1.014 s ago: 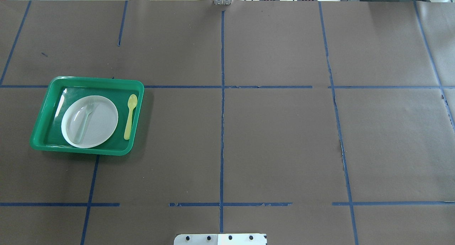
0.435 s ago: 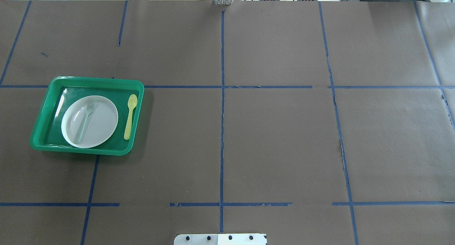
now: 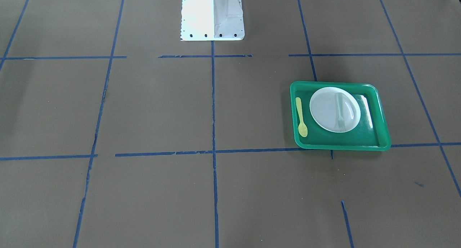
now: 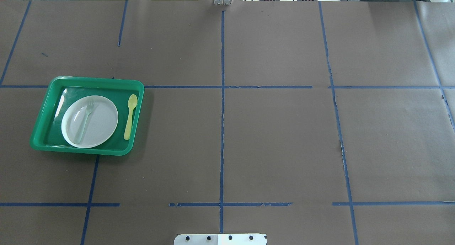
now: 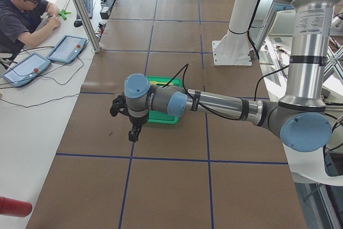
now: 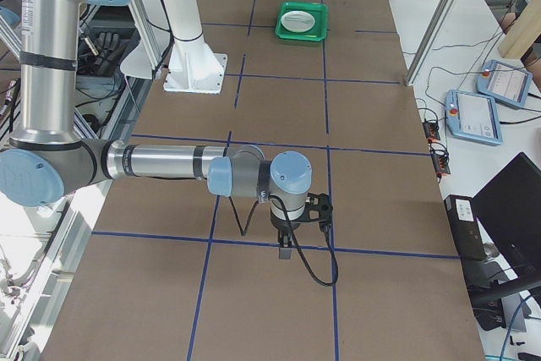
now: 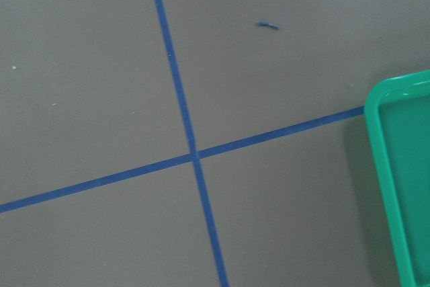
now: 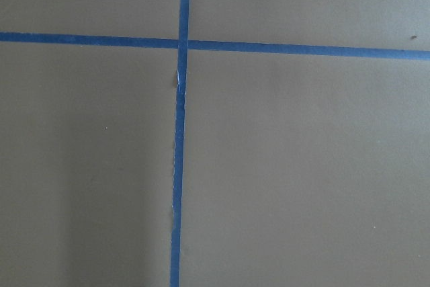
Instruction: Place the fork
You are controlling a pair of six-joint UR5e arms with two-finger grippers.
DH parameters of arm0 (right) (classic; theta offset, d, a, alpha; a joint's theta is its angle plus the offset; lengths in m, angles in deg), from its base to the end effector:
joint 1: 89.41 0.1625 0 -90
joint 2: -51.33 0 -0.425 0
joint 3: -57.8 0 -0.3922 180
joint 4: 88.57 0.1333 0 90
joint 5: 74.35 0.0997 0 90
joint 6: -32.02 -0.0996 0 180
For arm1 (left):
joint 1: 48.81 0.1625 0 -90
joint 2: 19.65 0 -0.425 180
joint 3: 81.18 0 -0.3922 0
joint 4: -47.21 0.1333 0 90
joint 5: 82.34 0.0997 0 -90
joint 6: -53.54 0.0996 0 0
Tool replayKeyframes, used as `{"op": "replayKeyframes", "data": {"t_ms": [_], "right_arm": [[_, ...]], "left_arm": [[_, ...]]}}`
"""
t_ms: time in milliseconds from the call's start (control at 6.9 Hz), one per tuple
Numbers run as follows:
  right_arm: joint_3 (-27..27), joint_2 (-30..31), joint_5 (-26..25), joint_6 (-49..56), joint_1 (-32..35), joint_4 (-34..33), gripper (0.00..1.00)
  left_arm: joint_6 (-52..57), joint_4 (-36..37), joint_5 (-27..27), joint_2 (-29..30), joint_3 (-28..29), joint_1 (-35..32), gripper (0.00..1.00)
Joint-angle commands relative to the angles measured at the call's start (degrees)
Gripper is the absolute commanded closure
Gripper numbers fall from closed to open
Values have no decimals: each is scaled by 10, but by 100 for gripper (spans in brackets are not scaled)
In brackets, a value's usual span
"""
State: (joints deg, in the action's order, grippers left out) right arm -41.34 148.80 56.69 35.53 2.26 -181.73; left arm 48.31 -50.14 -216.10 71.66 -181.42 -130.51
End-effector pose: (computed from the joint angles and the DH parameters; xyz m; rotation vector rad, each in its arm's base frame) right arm 0.0805 -0.4323 0.6502 0.0075 -0.7166 -0.0214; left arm 0.0101 -0.5155 0.5446 0.2225 0.7889 0.1765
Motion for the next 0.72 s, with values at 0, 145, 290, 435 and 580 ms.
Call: {"op": "replayKeyframes", "data": {"t_ms": [0,145,290,435,580], "right_arm": [[0,0,0,0,0,0,0],[0,0,0,0,0,0,0],[0,0,0,0,0,0,0],[0,0,0,0,0,0,0],[0,0,0,0,0,0,0]], "left_arm": [[-212,-42,24,1,-60,127,0],[-309,-52,70,6,-85,186,0],[-360,-59,102,16,-83,229,0],[-385,-66,122,27,-69,265,0],[-407,-111,127,33,-28,288,0]]}}
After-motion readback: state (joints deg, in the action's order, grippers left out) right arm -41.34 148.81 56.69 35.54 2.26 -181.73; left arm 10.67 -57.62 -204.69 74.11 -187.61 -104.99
